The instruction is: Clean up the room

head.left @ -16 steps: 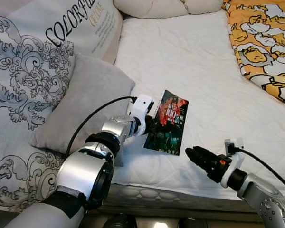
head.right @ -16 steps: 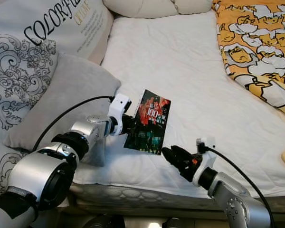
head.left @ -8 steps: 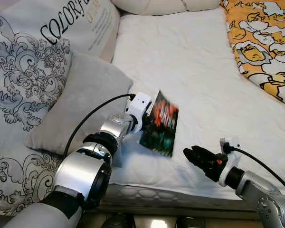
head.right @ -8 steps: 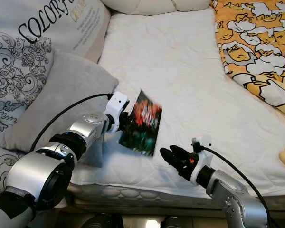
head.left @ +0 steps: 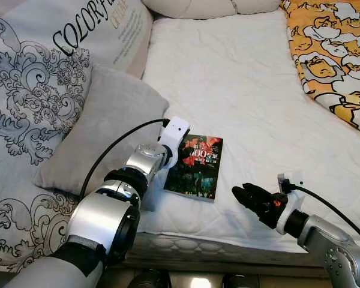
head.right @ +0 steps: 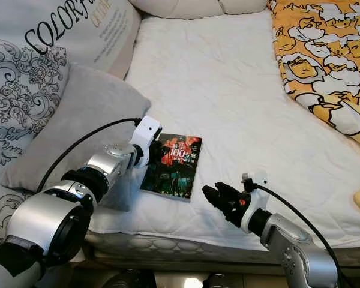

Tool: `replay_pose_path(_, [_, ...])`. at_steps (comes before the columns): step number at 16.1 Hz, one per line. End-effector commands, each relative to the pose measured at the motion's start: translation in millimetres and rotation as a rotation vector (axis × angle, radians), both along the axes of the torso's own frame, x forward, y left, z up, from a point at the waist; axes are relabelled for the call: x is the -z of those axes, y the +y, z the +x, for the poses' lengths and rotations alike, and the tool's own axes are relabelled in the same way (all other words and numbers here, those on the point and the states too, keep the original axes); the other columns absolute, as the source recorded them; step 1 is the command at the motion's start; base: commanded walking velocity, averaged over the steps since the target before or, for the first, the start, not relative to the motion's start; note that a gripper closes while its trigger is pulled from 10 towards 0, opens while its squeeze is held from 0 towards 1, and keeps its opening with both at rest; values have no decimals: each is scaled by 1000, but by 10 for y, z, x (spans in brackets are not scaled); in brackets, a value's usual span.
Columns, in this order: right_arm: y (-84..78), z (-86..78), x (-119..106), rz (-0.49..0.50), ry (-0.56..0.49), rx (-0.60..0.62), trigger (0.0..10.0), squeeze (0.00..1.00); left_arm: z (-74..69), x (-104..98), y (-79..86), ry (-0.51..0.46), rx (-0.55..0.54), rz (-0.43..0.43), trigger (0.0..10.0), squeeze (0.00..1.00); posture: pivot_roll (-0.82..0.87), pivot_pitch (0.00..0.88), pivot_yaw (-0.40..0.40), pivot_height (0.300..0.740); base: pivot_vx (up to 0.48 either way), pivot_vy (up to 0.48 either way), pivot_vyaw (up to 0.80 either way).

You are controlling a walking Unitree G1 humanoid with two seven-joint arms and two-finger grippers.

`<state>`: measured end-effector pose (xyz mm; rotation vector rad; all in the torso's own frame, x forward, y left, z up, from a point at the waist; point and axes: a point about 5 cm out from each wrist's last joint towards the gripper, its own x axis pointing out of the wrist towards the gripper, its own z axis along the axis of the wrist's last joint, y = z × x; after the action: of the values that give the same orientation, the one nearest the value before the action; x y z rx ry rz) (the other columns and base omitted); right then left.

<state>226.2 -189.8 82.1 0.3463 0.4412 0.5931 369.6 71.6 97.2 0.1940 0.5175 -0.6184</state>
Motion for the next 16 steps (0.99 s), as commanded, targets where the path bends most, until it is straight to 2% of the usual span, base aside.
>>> replay_pose_path(1, [10, 14, -36, -11, -21, -5, 10000, 0, -38, 91, 66, 36, -24, 11, 10000, 0, -229, 100, 104, 740, 0, 0, 0])
replay_pose_path(4, [28, 2, -16, -66, -25, -28, 10000, 0, -29, 88, 118, 20, -32, 1, 10000, 0, -227, 99, 106, 740, 0, 0, 0])
replay_pose_path(5, [59, 11, -2, -115, -38, -48, 10000, 0, 3, 32, 152, -32, -16, -5, 10000, 0, -222, 98, 104, 740, 0, 0, 0])
replay_pose_path(6, [91, 35, 5, -148, -54, -63, 10000, 0, 15, -22, 156, -82, 45, -13, 10000, 380, -209, 97, 99, 740, 0, 0, 0])
replay_pose_path(7, [124, 62, 11, -167, -65, -73, 10000, 0, 8, -48, 156, -107, 100, -30, 10000, 1000, -201, 95, 96, 740, 0, 0, 0])
replay_pose_path(9, [182, 135, 31, -238, -99, -99, 10000, 0, 4, -96, 179, -155, 125, -92, 10000, 1000, -183, 89, 92, 740, 0, 0, 0])
replay_pose_path(11, [197, 226, -15, -270, -152, -48, 10000, 0, 6, -163, 211, -241, 105, -169, 10000, 996, -173, 80, 91, 740, 0, 0, 0])
replay_pose_path(12, [174, 285, -51, -291, -188, 17, 10000, 0, 0, -187, 237, -276, 73, -216, 10000, 0, -169, 74, 91, 740, 0, 0, 0])
replay_pose_path(13, [121, 364, -111, -337, -233, 130, 10000, 0, -18, -225, 288, -343, 0, -270, 10000, 0, -167, 70, 91, 740, 0, 0, 0])
replay_pose_path(14, [64, 425, -201, -387, -289, 264, 10000, 0, -95, -264, 369, -438, -86, -325, 10000, 0, -164, 59, 89, 740, 0, 0, 0])
replay_pose_path(15, [52, 431, -235, -409, -312, 299, 10000, 0, -154, -267, 390, -467, -108, -342, 10000, 0, -162, 55, 88, 740, 0, 0, 0])
replay_pose_path(16, [29, 428, -319, -433, -379, 381, 10000, 0, -301, -280, 430, -532, -157, -366, 10000, 0, -159, 49, 82, 740, 0, 0, 0])
